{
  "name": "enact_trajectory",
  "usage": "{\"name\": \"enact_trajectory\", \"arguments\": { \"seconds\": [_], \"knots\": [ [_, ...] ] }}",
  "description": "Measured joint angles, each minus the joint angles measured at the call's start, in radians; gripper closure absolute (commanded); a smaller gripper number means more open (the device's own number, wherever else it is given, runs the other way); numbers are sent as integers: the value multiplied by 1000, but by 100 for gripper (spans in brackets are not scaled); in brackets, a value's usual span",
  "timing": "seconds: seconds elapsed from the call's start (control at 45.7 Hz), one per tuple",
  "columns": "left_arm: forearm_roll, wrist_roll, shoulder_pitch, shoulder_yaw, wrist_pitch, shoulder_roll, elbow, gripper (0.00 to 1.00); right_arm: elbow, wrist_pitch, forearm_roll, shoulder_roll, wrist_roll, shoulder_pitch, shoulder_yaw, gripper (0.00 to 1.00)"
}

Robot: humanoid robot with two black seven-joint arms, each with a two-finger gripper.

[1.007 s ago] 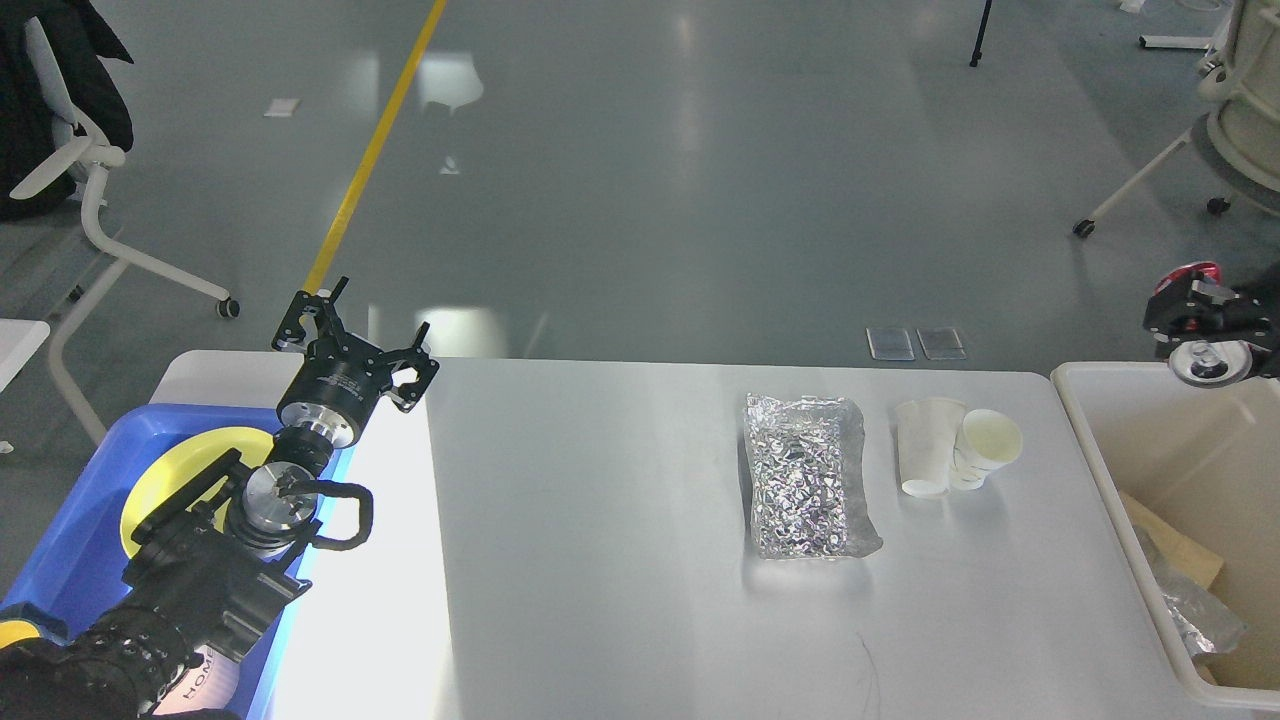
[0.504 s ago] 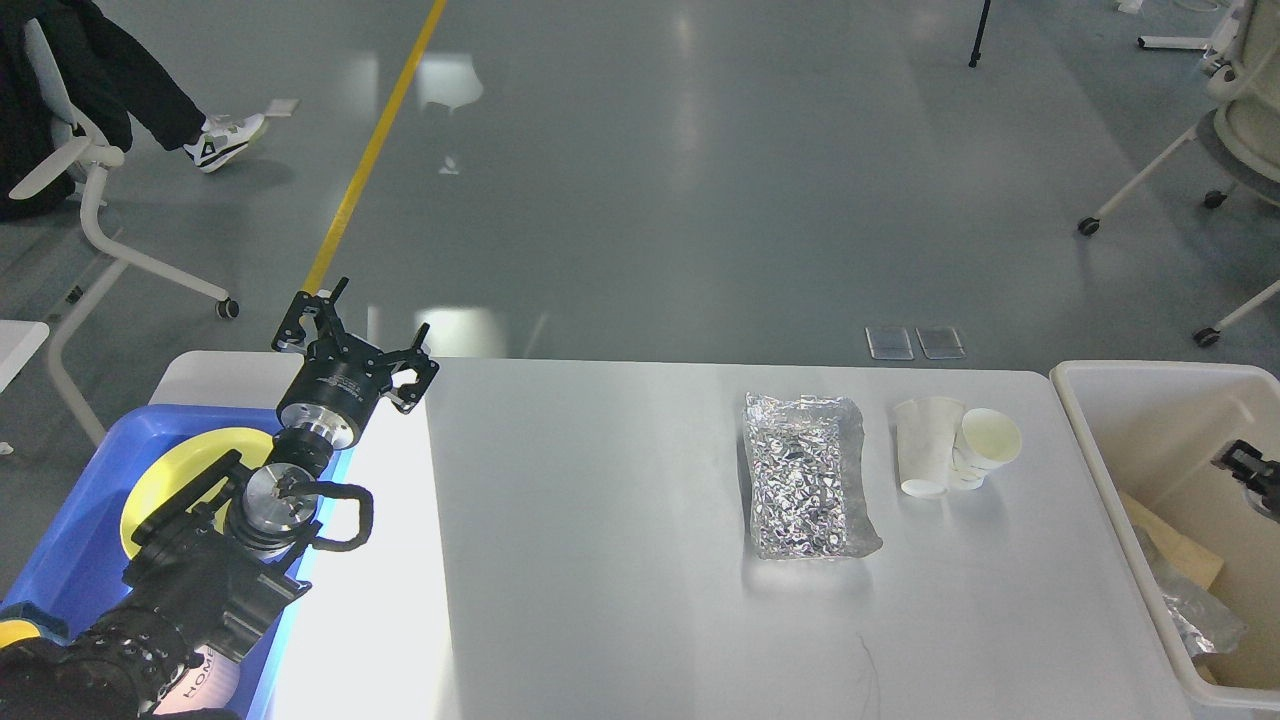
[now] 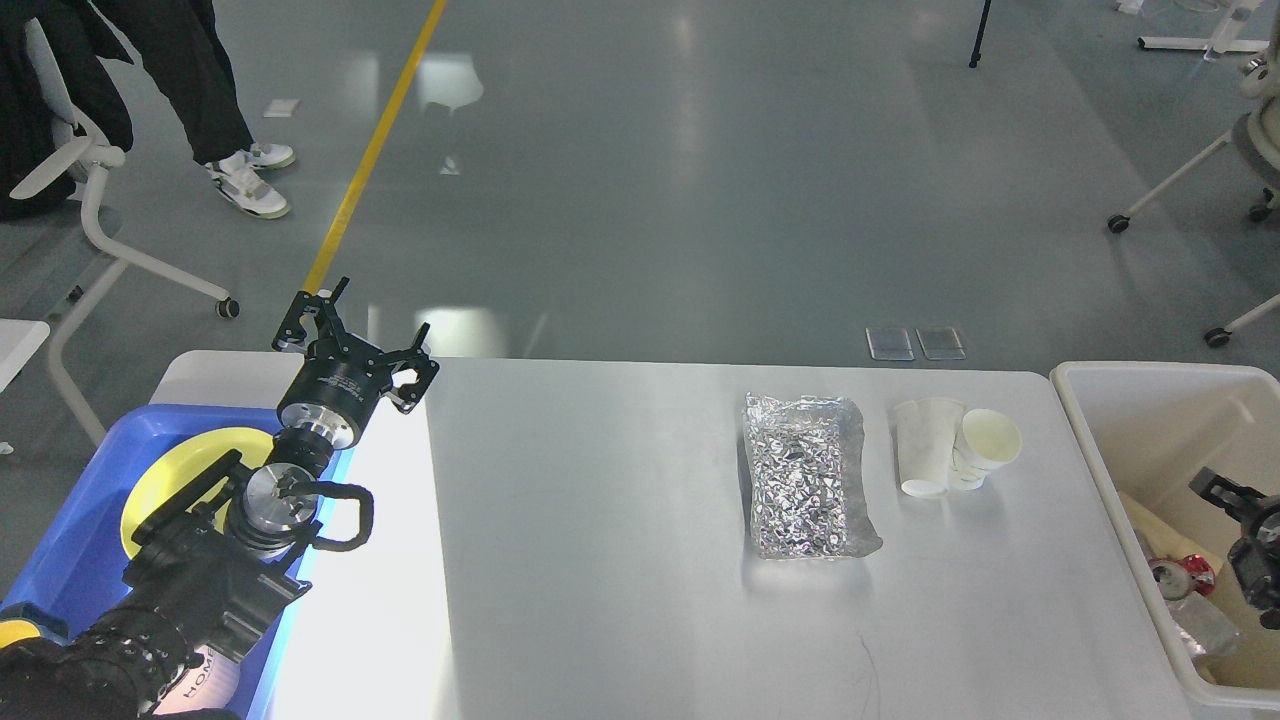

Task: Tidy desktop
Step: 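Withdraw the right arm above the bin, then swing the right gripper toward the foil-wrapped packet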

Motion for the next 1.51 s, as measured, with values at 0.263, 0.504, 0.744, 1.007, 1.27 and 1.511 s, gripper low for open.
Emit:
{"name": "enact_trajectory", "arguments": {
  "seconds": [0.263, 0.504, 0.744, 1.007, 1.27, 1.511],
  "knots": [
    [0, 0, 0, 0, 0, 0, 0, 2, 0, -1, 1, -3, 2, -2, 8, 0],
    [0, 0, 0, 0, 0, 0, 0, 2, 0, -2, 1, 5, 4, 4, 10, 0],
    [0, 0, 0, 0, 0, 0, 0, 2, 0, -2, 2, 6, 8, 8, 11, 0],
    [0, 2, 0, 0, 0, 0, 0, 2, 2, 5, 23, 18, 19, 58, 13, 0],
    [0, 2, 0, 0, 0, 0, 0, 2, 6, 123, 21, -14, 75, 233, -14, 0],
    [0, 2, 0, 0, 0, 0, 0, 2, 7, 267, 21, -12, 106, 398, -107, 0]
  ]
}}
